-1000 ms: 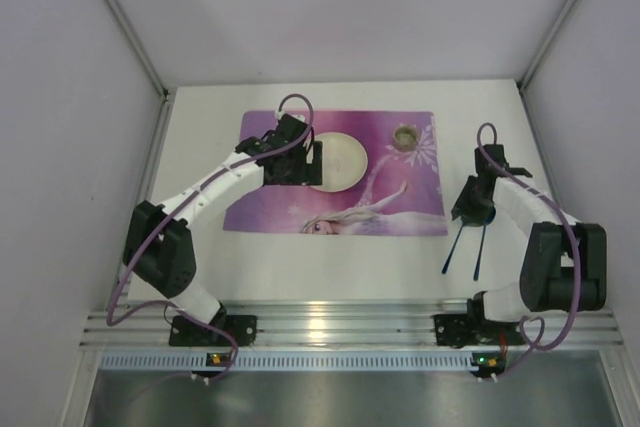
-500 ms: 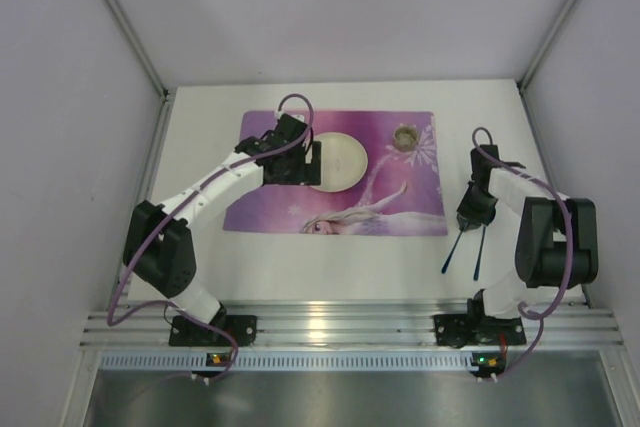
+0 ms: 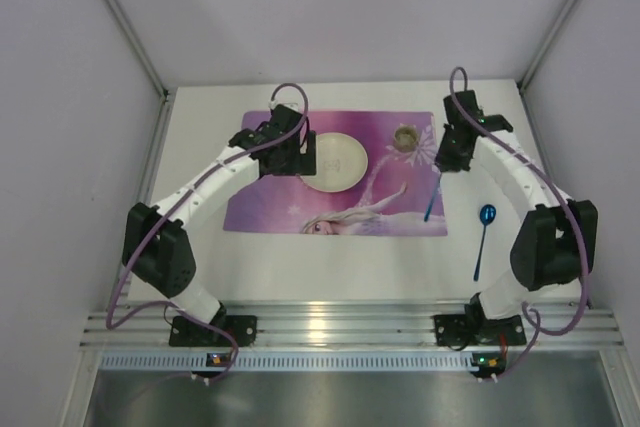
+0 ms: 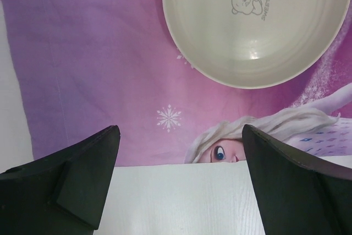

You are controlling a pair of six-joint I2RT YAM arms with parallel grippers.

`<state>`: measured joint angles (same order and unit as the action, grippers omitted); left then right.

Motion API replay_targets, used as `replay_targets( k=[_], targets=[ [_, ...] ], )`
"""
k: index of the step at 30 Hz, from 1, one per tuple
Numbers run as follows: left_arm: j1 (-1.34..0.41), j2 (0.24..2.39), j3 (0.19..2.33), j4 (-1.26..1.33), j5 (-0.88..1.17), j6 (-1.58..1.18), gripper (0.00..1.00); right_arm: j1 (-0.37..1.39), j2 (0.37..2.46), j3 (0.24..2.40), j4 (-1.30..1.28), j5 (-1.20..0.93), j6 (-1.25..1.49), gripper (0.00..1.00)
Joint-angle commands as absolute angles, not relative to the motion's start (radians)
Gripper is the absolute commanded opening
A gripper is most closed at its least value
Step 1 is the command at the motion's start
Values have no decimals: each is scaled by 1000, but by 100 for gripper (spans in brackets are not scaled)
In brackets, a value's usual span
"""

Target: Set the dinner table for one person

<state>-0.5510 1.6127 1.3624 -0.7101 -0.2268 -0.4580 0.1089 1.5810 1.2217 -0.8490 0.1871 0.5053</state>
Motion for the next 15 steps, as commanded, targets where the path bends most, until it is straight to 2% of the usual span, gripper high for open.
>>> replay_targets(
  k=[1,2,5,7,15],
  targets=[
    [-525,1554,1465,-748,-316,-445,98,325,1549,1464,-896,155,549,0],
    [-522,1549,1480,-806,-439,-472,98,409,1571,1553,-882,120,563,0],
    [-505,1543,1568,-960,-669,-587,99,506,1690,1688,-770,-42,604,0],
    [-482,1494,1568,-1037,-733,-635,99,570,1823,1767,-704,-152,630,0],
    [-434,1249,1398,-1081,-700,-700,99,710,2319,2339,-663,-278,751,0]
  ],
)
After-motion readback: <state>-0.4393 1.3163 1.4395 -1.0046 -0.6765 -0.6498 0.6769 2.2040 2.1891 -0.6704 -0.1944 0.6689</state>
